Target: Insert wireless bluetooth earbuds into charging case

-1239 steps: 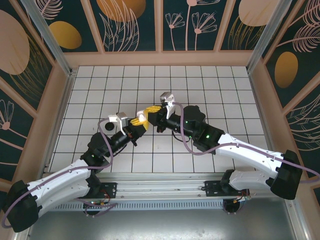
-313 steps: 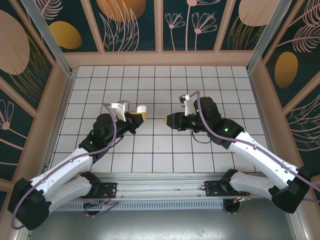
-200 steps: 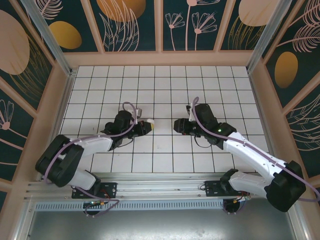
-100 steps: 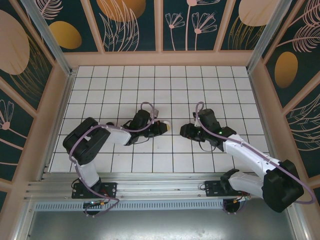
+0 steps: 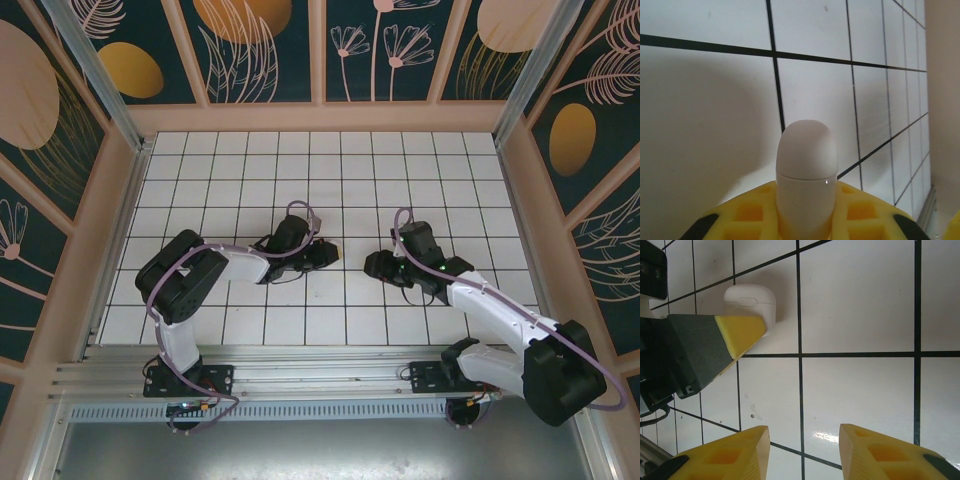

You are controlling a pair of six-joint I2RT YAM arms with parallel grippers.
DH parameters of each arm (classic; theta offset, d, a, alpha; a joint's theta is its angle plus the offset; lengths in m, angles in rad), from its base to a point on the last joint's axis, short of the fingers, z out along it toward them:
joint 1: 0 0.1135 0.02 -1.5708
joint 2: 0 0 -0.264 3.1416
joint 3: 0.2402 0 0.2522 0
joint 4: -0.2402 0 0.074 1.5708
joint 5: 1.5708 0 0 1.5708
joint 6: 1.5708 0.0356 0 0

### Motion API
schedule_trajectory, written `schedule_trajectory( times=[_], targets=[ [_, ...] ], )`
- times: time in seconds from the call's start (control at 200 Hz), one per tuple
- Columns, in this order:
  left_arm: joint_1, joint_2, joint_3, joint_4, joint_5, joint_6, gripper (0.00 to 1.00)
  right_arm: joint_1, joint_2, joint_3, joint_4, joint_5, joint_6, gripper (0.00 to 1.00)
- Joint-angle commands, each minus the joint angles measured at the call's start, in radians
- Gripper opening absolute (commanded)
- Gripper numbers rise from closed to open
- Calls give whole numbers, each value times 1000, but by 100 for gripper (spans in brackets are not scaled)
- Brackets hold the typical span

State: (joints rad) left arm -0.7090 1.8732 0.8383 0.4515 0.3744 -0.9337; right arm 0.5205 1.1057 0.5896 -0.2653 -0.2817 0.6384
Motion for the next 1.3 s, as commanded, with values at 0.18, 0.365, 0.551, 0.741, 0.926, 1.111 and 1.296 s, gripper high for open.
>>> schedule_trajectory(
  times=[0.18,0.365,0.551,0.741,0.926,1.111,1.296],
  targets=[
    [-5,-21,52,-174,-65,82,32,-18,-13,36,-34,34,-23,44],
    [-5,-99,107,-336,-161,178,45,-47,-46,139,-140,168,-96,50],
    [-3,-205,193,-527,-301,320,55,-122,-86,211,-152,304,-189,58],
    [20,-322,330,-752,-549,529,77,-247,-118,195,-97,498,-258,81],
    [178,-513,361,-795,-560,635,98,-359,-145,99,54,520,-390,96],
    [270,-758,113,-513,-763,865,98,-385,-235,-60,305,522,-489,99],
    [426,-927,-167,-264,-832,935,99,-389,-264,-184,521,498,-599,99]
  ],
)
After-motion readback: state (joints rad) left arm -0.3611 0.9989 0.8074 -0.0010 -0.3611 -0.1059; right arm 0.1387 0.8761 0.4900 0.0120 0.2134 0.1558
